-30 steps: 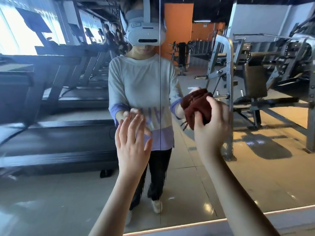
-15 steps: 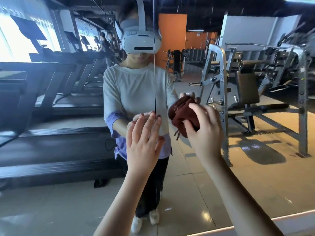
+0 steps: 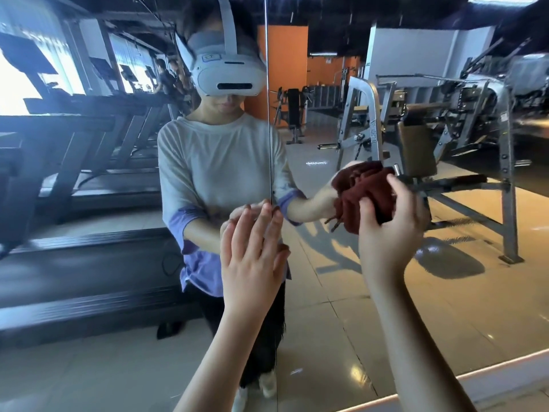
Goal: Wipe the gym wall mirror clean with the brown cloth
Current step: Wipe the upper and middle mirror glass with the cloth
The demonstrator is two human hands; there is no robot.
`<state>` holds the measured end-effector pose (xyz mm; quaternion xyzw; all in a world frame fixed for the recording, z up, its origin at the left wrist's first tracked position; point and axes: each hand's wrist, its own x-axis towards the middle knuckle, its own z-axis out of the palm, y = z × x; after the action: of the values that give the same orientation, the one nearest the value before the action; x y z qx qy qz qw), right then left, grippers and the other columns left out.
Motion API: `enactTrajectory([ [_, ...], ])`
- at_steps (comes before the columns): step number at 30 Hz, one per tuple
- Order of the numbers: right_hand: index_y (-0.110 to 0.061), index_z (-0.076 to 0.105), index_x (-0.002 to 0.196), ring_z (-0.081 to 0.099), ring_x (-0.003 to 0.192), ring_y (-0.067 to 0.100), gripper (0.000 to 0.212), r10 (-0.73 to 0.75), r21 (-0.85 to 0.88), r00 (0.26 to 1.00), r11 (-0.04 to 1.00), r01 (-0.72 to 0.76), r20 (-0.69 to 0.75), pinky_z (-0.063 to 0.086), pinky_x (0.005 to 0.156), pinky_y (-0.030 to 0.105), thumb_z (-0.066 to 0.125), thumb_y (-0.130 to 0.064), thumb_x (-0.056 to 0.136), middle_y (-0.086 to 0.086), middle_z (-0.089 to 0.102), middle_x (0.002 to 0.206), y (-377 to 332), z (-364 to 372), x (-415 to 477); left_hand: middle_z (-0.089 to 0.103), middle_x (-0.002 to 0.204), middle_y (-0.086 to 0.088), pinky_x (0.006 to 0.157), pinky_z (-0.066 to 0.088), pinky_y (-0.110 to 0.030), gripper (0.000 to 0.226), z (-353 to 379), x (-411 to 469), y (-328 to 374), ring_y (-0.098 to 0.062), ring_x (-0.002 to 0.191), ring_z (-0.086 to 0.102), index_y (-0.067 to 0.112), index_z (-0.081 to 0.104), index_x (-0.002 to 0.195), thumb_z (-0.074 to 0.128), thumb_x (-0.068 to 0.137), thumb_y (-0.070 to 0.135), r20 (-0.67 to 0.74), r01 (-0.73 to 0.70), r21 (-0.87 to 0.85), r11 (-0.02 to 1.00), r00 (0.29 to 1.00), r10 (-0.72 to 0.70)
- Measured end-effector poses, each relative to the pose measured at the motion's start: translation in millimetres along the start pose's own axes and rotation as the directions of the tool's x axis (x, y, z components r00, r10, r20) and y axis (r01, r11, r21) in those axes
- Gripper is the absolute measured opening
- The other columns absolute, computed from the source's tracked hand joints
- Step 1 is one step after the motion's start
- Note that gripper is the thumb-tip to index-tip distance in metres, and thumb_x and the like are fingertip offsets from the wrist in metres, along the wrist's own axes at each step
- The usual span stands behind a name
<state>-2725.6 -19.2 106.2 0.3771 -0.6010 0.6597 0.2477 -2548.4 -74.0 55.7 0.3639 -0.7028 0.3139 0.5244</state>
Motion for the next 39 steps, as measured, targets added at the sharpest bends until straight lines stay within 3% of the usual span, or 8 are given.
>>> enactTrajectory([
  [3,-0.014,0.059,0.130,0.046,0.117,0.018,0.044,0.131,0.007,0.991,0.991,-0.131,-0.026,0.037,0.084,0.023,0.064,-0.011,0.087,0.010,0.058,0.130,-2.8,0.8,-16.5,0.055,0.144,-0.011,0.121,0.018,-0.042,0.056,1.3,-1.7,1.4,-0.031,0.138,0.037,0.009,0.059,0.138,0.071,0.084,0.019,0.001,0.011,-0.020,1.000,1.000,-0.011],
  [8,-0.015,0.060,0.121,0.059,0.102,0.032,0.047,-0.160,-0.015,0.972,0.986,0.166,0.174,0.045,0.076,0.029,0.072,-0.003,0.077,0.011,0.062,0.117,-7.3,4.1,-53.8,0.041,0.149,-0.007,0.116,0.028,-0.050,0.064,4.8,-5.1,1.8,-0.033,0.138,0.036,0.012,0.050,0.142,0.072,0.083,0.023,0.020,0.012,-0.007,1.000,1.000,-0.012],
  [14,-0.009,0.056,0.129,0.055,0.113,0.028,0.045,0.189,0.088,0.980,0.977,-0.194,0.059,0.044,0.082,0.028,0.069,-0.012,0.086,0.014,0.057,0.126,22.2,-6.7,-31.2,0.039,0.151,-0.006,0.113,0.034,-0.054,0.057,3.4,-4.8,8.1,-0.034,0.141,0.037,0.013,0.046,0.143,0.063,0.090,0.024,0.019,0.035,0.016,0.999,0.999,-0.035],
  [21,-0.013,0.055,0.117,0.062,0.101,0.034,0.058,-0.059,0.049,0.946,0.998,0.046,0.318,0.053,0.074,0.036,0.082,0.001,0.068,0.013,0.063,0.112,32.6,-9.4,-74.5,0.045,0.151,-0.011,0.116,0.030,-0.053,0.069,1.8,-6.6,15.7,-0.033,0.143,0.033,0.012,0.045,0.143,0.077,0.082,0.017,0.028,0.085,0.059,0.995,0.996,-0.087],
  [26,-0.007,0.054,0.121,0.061,0.099,0.032,0.044,0.170,0.080,0.971,0.979,-0.185,0.167,0.048,0.074,0.030,0.070,-0.013,0.080,0.013,0.059,0.116,56.4,-16.8,-62.0,0.045,0.152,-0.012,0.118,0.029,-0.051,0.067,3.9,-8.9,14.3,-0.034,0.144,0.033,0.011,0.047,0.144,0.076,0.087,0.028,0.041,0.083,0.092,0.992,0.995,-0.087],
  [32,-0.009,0.061,0.107,0.065,0.094,0.031,0.055,-0.035,0.038,0.911,0.999,0.021,0.411,0.055,0.069,0.034,0.087,0.002,0.059,0.010,0.066,0.104,46.1,-12.1,-108.2,0.045,0.152,-0.012,0.119,0.025,-0.049,0.063,4.9,-9.4,14.0,-0.034,0.144,0.033,0.011,0.047,0.145,0.069,0.090,0.032,0.051,0.078,0.111,0.991,0.995,-0.084],
  [37,-0.005,0.057,0.114,0.063,0.099,0.036,0.052,0.142,0.026,0.947,0.987,-0.156,0.286,0.053,0.074,0.037,0.082,0.001,0.070,0.015,0.062,0.113,73.9,-19.9,-97.4,0.048,0.150,-0.013,0.118,0.027,-0.049,0.052,3.7,-7.7,14.8,-0.034,0.143,0.036,0.008,0.055,0.142,0.061,0.095,0.031,0.034,0.082,0.124,0.989,0.996,-0.087],
  [39,-0.005,0.055,0.117,0.063,0.102,0.037,0.055,0.101,-0.024,0.948,0.995,-0.098,0.302,0.056,0.074,0.044,0.082,0.003,0.069,0.018,0.062,0.114,74.5,-20.0,-110.8,0.049,0.149,-0.013,0.117,0.029,-0.049,0.048,4.2,-6.7,16.7,-0.034,0.142,0.038,0.007,0.056,0.140,0.057,0.097,0.029,0.016,0.093,0.121,0.988,0.995,-0.096],
])
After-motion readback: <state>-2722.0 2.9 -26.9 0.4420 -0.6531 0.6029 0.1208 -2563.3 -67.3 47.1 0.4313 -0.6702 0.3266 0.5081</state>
